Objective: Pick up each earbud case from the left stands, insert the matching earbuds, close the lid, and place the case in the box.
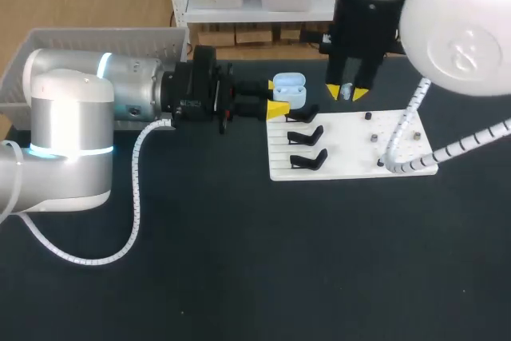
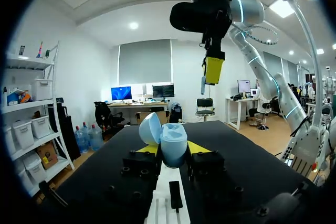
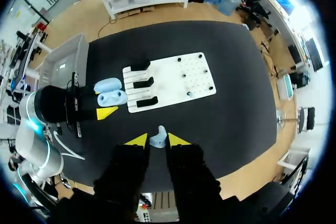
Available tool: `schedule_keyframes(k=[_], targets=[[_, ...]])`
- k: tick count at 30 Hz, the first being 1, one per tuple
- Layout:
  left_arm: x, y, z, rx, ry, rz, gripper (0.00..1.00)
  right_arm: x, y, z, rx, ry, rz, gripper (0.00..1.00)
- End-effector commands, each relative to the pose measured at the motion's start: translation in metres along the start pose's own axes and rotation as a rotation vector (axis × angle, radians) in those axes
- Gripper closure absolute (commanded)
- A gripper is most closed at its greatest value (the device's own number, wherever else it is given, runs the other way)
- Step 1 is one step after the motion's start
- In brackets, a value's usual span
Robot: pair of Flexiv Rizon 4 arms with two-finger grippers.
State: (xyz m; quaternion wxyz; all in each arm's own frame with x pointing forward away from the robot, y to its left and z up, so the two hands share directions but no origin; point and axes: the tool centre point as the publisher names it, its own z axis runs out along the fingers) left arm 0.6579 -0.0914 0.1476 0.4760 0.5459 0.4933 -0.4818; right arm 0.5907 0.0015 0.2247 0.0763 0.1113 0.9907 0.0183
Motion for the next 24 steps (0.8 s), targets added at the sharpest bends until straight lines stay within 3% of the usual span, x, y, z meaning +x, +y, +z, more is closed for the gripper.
schedule_keyframes(k=[1, 10, 24], targets=[[0.004, -0.004, 0.006, -0.002, 0.005, 0.005, 1.00, -0.001, 0.004, -0.005, 0.031, 0.009, 0.037, 1.00], [0.014, -0.015, 0.017, 0.007, -0.002, 0.003, 1.00, 0.000, 0.010, -0.004, -0.019, 0.055, 0.116, 1.00], [0.017, -0.013, 0.021, 0.001, -0.013, 0.019, 1.00, -0.002, 0.021, 0.009, -0.019, 0.108, 0.139, 1.00]])
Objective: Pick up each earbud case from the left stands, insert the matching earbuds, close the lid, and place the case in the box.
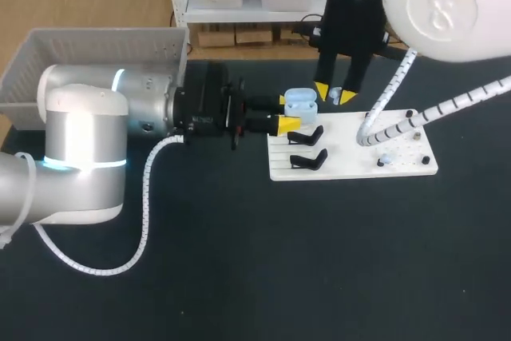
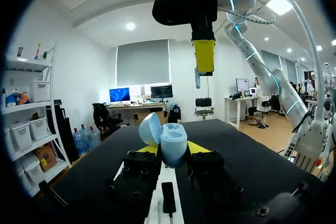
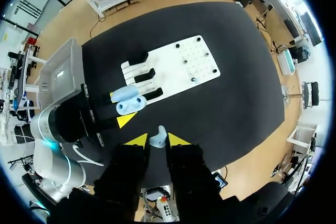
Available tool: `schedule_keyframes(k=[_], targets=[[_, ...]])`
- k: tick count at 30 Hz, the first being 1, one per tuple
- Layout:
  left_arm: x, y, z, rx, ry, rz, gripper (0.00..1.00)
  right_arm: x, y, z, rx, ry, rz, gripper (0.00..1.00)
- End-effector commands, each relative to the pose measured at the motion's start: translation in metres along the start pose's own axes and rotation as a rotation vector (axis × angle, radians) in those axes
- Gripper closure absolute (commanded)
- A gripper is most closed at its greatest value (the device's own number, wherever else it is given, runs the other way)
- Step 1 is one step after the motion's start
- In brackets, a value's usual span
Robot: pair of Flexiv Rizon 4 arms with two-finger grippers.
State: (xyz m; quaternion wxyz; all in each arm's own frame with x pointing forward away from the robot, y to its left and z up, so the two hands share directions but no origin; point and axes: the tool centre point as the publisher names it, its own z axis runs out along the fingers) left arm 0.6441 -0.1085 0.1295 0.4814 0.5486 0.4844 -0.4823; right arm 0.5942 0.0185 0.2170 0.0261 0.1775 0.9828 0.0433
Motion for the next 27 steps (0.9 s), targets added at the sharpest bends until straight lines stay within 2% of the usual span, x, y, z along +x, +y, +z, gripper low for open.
schedule_keyframes(k=[1, 18, 27], targets=[[0.001, 0.000, 0.002, -0.004, -0.002, 0.002, 1.00, -0.003, 0.005, 0.000, 0.009, 0.006, 0.000, 1.00], [0.001, 0.000, 0.002, -0.004, -0.002, 0.002, 1.00, -0.003, 0.005, 0.000, 0.009, 0.006, 0.000, 1.00], [0.001, 0.000, 0.002, -0.004, -0.002, 0.002, 1.00, -0.005, 0.029, 0.004, 0.079, -0.050, 0.046, 1.00]])
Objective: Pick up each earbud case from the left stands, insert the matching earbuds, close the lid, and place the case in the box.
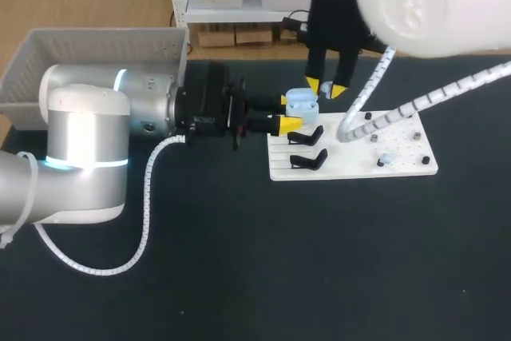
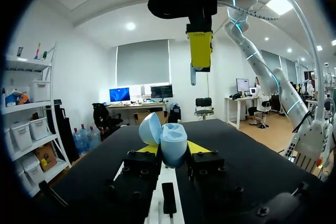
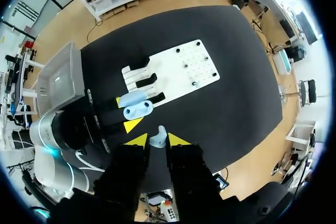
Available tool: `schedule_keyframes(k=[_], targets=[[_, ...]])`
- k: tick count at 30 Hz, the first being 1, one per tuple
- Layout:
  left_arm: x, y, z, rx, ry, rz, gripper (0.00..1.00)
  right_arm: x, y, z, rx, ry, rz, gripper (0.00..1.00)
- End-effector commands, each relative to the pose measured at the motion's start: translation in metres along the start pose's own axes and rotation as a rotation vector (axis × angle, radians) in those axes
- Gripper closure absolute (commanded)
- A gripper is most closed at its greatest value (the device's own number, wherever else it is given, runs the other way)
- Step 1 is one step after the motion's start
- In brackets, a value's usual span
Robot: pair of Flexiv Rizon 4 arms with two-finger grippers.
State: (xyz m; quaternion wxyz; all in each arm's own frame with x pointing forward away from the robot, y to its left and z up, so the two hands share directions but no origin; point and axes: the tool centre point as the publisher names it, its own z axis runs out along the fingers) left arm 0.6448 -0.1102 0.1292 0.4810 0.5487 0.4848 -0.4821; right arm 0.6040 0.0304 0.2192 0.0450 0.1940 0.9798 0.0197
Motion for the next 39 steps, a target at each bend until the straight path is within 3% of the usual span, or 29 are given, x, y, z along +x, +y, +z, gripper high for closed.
schedule_keyframes(k=[1, 12, 39], targets=[[0.001, -0.001, 0.000, -0.004, -0.003, 0.003, 1.00, 0.000, 0.017, 0.005, 0.051, -0.008, 0.022, 1.00], [0.001, -0.001, 0.000, -0.004, -0.003, 0.003, 1.00, -0.007, 0.025, 0.014, 0.077, 0.015, 0.112, 1.00], [0.001, -0.001, 0.000, -0.004, -0.003, 0.003, 1.00, -0.018, 0.028, 0.042, 0.110, -0.008, 0.200, 1.00]])
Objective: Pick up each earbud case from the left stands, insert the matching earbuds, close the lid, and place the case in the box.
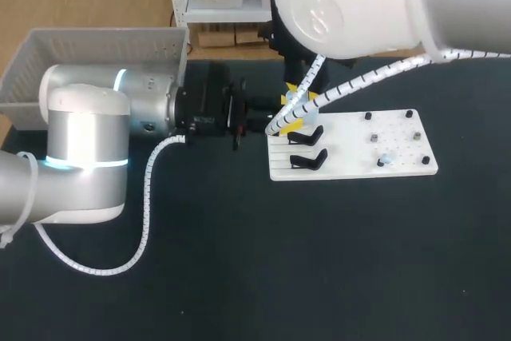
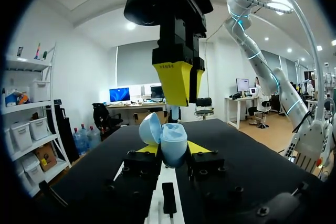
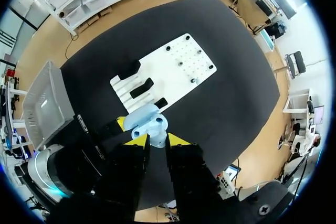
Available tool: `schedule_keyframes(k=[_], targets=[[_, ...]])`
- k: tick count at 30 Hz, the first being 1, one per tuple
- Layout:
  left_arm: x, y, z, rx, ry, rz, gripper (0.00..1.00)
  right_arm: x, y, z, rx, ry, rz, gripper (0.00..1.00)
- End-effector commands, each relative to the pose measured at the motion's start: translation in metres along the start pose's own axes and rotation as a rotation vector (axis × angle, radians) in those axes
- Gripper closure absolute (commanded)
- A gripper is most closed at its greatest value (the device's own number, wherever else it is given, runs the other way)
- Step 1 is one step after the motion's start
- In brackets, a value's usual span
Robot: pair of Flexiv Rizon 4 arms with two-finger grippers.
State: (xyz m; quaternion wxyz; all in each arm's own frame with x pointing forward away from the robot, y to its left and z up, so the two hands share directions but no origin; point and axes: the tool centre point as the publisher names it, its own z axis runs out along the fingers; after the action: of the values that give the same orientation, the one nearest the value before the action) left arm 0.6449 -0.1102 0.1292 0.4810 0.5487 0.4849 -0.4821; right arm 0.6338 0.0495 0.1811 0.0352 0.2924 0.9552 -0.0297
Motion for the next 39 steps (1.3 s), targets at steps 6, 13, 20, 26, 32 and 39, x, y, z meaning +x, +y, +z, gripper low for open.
schedule_keyframes(k=[6, 13, 20, 26, 32, 39], targets=[[0.001, -0.001, 0.000, -0.004, -0.003, 0.003, 1.00, -0.002, 0.003, 0.002, 0.002, 0.001, 0.005, 1.00], [0.001, -0.001, 0.000, -0.004, -0.003, 0.003, 1.00, -0.002, 0.004, 0.007, 0.000, 0.015, 0.013, 1.00], [0.001, -0.001, 0.000, -0.004, -0.003, 0.003, 1.00, -0.005, 0.003, 0.010, 0.003, 0.021, 0.023, 1.00], [0.001, -0.001, 0.000, -0.004, -0.003, 0.003, 1.00, -0.007, 0.002, 0.015, 0.011, 0.025, 0.030, 1.00], [0.001, -0.001, 0.000, -0.004, -0.003, 0.003, 1.00, -0.005, 0.003, 0.019, 0.017, 0.031, 0.034, 1.00], [0.001, -0.001, 0.000, -0.004, -0.003, 0.003, 1.00, 0.000, 0.000, 0.010, -0.008, 0.021, 0.029, 0.23]])
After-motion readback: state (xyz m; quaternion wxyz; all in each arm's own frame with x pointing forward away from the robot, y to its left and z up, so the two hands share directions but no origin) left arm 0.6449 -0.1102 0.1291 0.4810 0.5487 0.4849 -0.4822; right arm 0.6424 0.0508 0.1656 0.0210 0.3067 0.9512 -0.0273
